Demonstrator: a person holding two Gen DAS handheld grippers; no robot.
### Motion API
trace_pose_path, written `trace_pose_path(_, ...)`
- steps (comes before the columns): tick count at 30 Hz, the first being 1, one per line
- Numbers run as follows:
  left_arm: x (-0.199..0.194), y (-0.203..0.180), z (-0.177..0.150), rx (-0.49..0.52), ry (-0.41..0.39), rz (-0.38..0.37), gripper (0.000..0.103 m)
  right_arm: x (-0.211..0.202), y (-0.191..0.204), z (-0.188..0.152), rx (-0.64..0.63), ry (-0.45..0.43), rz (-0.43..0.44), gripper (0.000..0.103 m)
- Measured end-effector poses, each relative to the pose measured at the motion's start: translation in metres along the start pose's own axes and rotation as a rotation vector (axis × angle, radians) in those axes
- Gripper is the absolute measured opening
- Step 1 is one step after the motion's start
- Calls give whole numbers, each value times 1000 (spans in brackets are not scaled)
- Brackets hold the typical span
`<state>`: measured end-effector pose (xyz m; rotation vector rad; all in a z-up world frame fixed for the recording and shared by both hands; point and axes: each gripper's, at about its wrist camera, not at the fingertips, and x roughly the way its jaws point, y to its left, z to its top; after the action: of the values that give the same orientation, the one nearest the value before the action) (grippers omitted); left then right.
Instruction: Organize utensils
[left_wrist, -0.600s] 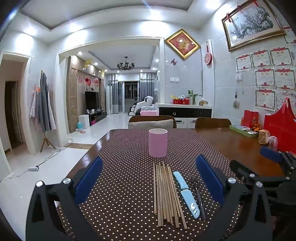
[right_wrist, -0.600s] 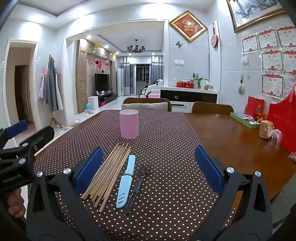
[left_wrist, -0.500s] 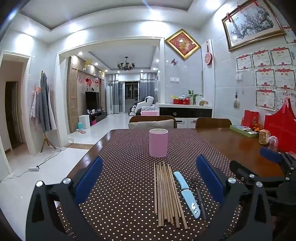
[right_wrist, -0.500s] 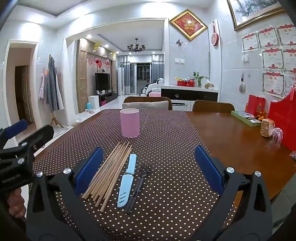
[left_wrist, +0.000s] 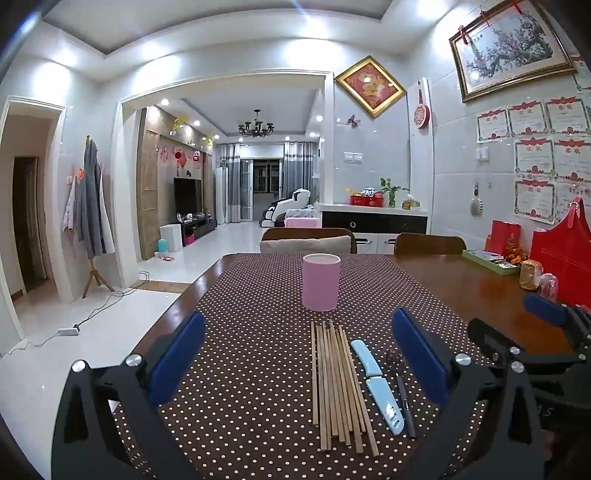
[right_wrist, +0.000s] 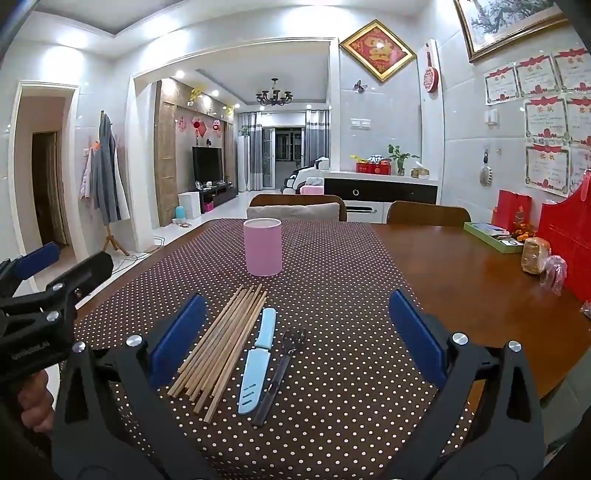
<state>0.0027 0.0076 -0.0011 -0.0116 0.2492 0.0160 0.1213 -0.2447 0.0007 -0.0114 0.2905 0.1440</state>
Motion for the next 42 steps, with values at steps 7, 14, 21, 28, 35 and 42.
trace_pose_path(7,1,0,-1,-1,4,3,99,-1,0,1,1,3,7,97)
trace_pose_path(14,4,0,-2,-2,12,1,99,3,0,1,3,13,13,97)
trace_pose_path(21,5,0,-2,-2,14,0,99,6,0,0,-1,15,12,97)
trace_pose_path(28,9,2,-5,-7,23,-2,99,9,1,-1,-5,25,18,97)
trace_pose_path(35,11,4,-7,-9,28,0,99,10,3,-2,-13,30,21,97)
trace_pose_path(42,12,6,-10,-12,34,-1,99,14,3,-3,2,47,38,97)
